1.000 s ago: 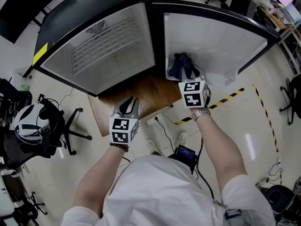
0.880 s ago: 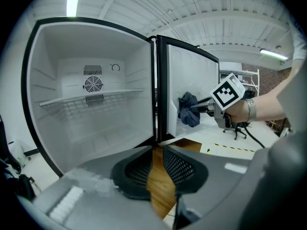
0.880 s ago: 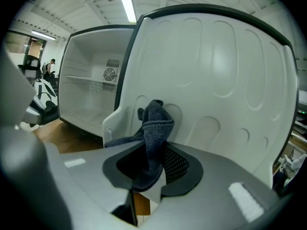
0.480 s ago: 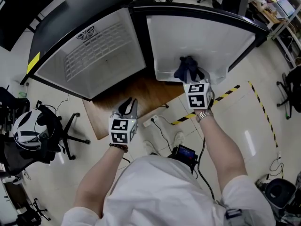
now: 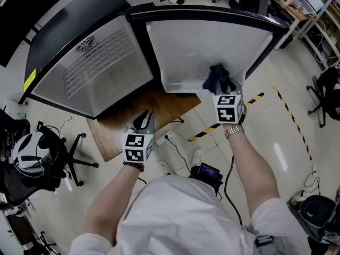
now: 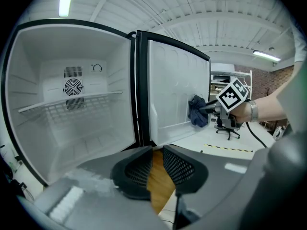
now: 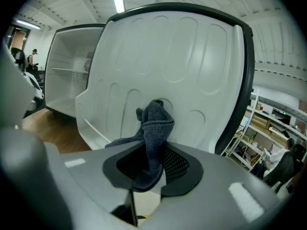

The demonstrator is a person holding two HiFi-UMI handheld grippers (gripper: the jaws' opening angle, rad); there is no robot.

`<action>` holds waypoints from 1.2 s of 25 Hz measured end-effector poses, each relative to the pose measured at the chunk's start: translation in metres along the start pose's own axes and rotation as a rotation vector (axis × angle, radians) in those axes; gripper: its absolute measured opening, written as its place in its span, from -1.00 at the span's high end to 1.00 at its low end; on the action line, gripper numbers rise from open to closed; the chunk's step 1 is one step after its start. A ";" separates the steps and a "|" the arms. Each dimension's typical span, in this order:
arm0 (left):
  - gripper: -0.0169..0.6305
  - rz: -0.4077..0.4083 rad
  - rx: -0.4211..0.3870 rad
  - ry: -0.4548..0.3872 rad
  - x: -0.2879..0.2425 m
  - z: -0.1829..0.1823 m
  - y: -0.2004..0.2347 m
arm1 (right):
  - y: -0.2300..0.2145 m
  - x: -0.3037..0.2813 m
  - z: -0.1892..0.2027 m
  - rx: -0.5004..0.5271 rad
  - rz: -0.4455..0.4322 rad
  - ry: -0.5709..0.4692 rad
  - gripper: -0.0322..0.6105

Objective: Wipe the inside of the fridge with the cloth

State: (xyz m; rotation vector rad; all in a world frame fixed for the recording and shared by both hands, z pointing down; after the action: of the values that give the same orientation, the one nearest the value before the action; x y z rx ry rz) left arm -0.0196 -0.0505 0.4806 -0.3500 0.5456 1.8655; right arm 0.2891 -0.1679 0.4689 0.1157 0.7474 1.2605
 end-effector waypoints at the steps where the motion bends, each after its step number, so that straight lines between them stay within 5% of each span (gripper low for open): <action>1: 0.73 0.004 -0.001 0.001 -0.002 -0.001 -0.003 | -0.004 0.001 0.003 0.000 0.005 0.005 0.61; 30: 0.73 0.080 0.044 0.001 -0.057 -0.015 -0.059 | -0.055 0.042 0.026 -0.016 0.035 -0.010 0.61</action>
State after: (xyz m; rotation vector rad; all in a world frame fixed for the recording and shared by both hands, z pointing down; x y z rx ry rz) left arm 0.0556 -0.0869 0.4830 -0.3032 0.6084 1.9270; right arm 0.3535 -0.1403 0.4445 0.1217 0.7294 1.2980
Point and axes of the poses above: the fingertips, and each gripper's own axes: x backward along the fingers, y to its left, z out of its underside, the point moved 7 cm from there along x, backward along the fingers, and after that the axes turned 14 degrees about x, right-handed, at the moved point
